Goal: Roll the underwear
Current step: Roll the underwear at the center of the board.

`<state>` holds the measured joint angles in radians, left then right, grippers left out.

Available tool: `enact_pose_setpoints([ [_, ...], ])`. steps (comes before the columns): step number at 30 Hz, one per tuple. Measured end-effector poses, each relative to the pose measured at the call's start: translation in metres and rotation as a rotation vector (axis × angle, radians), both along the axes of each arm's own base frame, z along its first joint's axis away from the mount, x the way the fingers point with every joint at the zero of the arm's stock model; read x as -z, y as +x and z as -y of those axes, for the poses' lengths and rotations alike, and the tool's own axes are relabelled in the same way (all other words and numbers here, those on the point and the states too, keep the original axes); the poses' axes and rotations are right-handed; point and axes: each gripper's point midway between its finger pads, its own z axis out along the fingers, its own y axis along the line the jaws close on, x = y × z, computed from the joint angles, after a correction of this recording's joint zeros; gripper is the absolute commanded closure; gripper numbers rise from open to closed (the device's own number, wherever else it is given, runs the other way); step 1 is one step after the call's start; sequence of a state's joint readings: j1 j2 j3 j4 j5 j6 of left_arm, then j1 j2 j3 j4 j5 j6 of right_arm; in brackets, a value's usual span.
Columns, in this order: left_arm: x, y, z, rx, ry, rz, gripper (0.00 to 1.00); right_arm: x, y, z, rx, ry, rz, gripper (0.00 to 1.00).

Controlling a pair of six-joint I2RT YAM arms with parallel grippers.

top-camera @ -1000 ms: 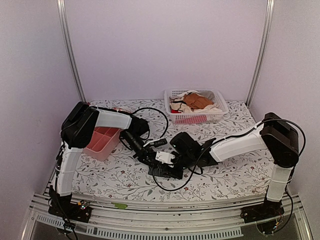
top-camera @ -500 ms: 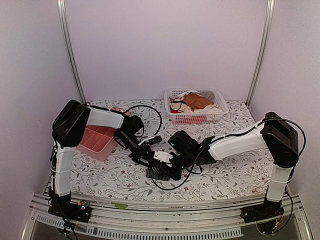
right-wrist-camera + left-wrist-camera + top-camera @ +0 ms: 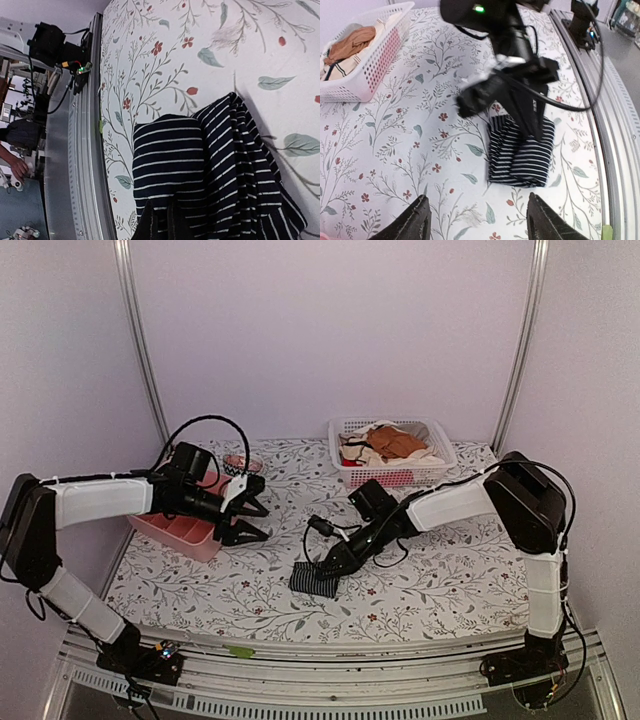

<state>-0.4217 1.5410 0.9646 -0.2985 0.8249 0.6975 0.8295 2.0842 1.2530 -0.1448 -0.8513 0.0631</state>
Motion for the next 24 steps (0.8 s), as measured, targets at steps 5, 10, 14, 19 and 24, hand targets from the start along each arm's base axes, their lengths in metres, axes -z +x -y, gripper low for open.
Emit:
enact_pose_setpoints([
  [5, 0.021, -0.041, -0.003, 0.046, 0.04, 0.109, 0.35, 0.002, 0.02, -0.002, 0.036, 0.021, -0.155, 1.0],
  [10, 0.051, -0.087, 0.018, 0.165, 0.105, 0.202, 0.35, 0.011, 0.023, -0.004, 0.034, 0.022, -0.27, 1.0],
  [14, 0.064, -0.096, 0.036, 0.21, 0.138, 0.266, 0.35, 0.013, 0.026, -0.001, 0.04, 0.024, -0.315, 1.0],
  [19, 0.083, -0.081, 0.053, 0.203, 0.188, 0.319, 0.37, 0.014, 0.028, 0.001, 0.045, 0.02, -0.325, 1.0],
  [24, 0.097, -0.062, 0.071, 0.189, 0.228, 0.356, 0.44, 0.015, 0.028, 0.001, 0.044, 0.021, -0.318, 1.0],
])
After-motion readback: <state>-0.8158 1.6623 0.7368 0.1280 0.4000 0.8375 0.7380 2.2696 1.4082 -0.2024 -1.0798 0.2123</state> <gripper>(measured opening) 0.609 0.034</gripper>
